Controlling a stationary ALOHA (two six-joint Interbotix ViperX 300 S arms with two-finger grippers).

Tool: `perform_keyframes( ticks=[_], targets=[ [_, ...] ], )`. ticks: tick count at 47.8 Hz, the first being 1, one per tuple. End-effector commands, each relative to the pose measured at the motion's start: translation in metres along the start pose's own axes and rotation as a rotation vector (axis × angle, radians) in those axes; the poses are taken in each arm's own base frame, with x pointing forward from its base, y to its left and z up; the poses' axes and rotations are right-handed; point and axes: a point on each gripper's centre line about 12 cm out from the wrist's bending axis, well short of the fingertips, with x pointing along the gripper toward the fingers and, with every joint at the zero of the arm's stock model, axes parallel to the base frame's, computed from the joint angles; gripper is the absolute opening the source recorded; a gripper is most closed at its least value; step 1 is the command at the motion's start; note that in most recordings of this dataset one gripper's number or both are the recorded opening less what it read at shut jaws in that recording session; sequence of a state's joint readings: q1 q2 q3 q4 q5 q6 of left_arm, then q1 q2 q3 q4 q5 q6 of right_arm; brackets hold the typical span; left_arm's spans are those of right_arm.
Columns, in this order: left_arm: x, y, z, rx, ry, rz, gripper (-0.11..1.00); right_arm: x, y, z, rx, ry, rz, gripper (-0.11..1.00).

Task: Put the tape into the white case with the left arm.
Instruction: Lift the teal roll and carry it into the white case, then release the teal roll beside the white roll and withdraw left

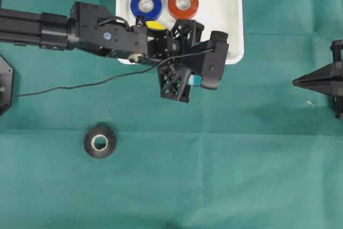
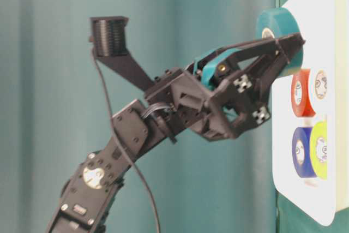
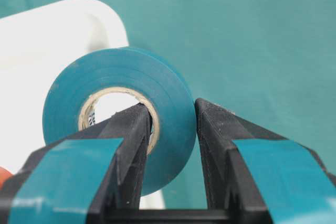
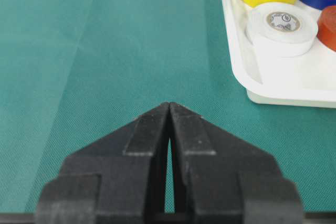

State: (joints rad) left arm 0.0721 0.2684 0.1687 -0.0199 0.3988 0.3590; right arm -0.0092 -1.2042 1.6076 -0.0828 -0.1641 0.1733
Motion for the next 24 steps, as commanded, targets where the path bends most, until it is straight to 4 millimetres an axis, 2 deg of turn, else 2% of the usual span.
perform_keyframes(
  ticks=[1,16,24],
  targets=[
    [-0.004,0.013,0.015,0.018,-0.065,0.036,0.26,0.001,0.000,0.004,0.000,-0.009,0.000,-0.09],
    [0.023,0.031,0.013,0.084,-0.099,0.081,0.26,0.001,0.000,0.004,0.000,-0.011,0.000,-0.09],
    [0.032,0.038,0.008,0.074,-0.104,0.097,0.26,0.001,0.000,0.004,0.000,-0.008,0.000,-0.09]
  ],
)
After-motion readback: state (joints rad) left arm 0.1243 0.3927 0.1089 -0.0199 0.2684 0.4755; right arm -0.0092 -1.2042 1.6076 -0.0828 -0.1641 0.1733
